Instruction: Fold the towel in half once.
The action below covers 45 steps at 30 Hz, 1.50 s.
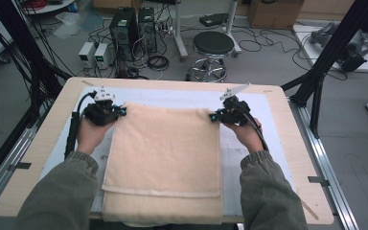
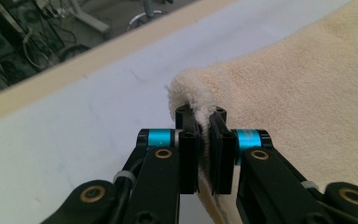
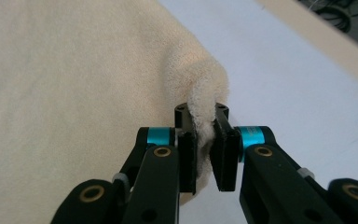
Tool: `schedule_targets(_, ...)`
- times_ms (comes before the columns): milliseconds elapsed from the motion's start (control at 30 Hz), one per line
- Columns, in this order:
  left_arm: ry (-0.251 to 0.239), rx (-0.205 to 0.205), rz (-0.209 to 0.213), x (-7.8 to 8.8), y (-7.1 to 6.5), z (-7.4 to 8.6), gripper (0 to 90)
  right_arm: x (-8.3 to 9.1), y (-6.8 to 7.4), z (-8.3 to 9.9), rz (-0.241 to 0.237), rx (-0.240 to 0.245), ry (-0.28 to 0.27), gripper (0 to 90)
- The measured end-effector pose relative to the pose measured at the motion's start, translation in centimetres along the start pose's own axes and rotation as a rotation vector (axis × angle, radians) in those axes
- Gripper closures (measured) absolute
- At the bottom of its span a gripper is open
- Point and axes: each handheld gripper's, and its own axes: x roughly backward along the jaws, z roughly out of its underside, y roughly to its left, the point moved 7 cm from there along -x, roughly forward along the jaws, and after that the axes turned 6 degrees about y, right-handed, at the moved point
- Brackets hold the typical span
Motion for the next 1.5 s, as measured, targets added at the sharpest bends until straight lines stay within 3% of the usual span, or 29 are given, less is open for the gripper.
schedule_targets(100, -0.052, 0.004, -0.021, 1.2, 1.0, -2.5, 83.9, 1.6, -1.1, -2.6, 0.041, 0.010, -0.033, 82.8)
schedule_targets(167, -0.041, 0.005, -0.012, 1.2, 1.4, -3.1, 83.1, 2.3, -1.7, -3.8, 0.043, 0.005, -0.047, 82.2)
schedule_targets(200, -0.026, 0.013, -0.012, 1.0, 1.5, -2.9, 80.7, 2.5, -1.9, -4.1, 0.040, 0.002, -0.052, 79.5)
schedule_targets(267, 0.017, 0.022, -0.002, 0.4, 1.5, -2.2, 66.5, 2.1, -2.4, -3.9, 0.060, -0.019, -0.048, 64.7)
schedule_targets(400, 0.038, 0.018, 0.019, 0.1, 1.3, -0.2, 59.3, 0.8, -2.7, -2.0, 0.032, -0.092, -0.007, 46.7)
schedule_targets(433, 0.044, 0.021, 0.028, 0.1, 1.3, 0.2, 57.7, 0.6, -2.6, -1.6, 0.020, -0.104, 0.000, 45.9)
schedule_targets(500, 0.036, 0.026, 0.041, 0.3, 1.1, 0.9, 56.4, 0.6, -2.1, -1.1, 0.039, -0.096, -0.027, 44.7)
schedule_targets(600, 0.030, 0.017, 0.061, 0.6, 0.5, 1.7, 54.2, 0.3, -1.5, -0.1, 0.031, -0.091, -0.026, 40.1)
schedule_targets(833, 0.027, -0.010, 0.135, 1.2, -1.8, 4.0, 48.1, 0.6, 1.1, 1.5, -0.017, -0.100, -0.055, 31.1)
schedule_targets(1167, 0.010, -0.034, 0.181, 2.6, -4.0, 7.2, 40.4, 1.4, 4.7, 4.4, -0.027, -0.024, -0.043, 29.1)
schedule_targets(1333, -0.002, -0.072, 0.196, 3.6, -5.6, 8.4, 38.4, 1.9, 6.0, 5.9, -0.013, 0.004, -0.032, 28.9)
schedule_targets(1400, -0.005, -0.085, 0.204, 3.9, -6.1, 8.9, 37.6, 2.1, 6.6, 6.3, -0.008, 0.027, -0.003, 28.8)
schedule_targets(1500, -0.016, -0.098, 0.201, 4.5, -6.8, 9.7, 36.6, 2.9, 7.4, 6.3, 0.022, 0.059, -0.049, 29.7)
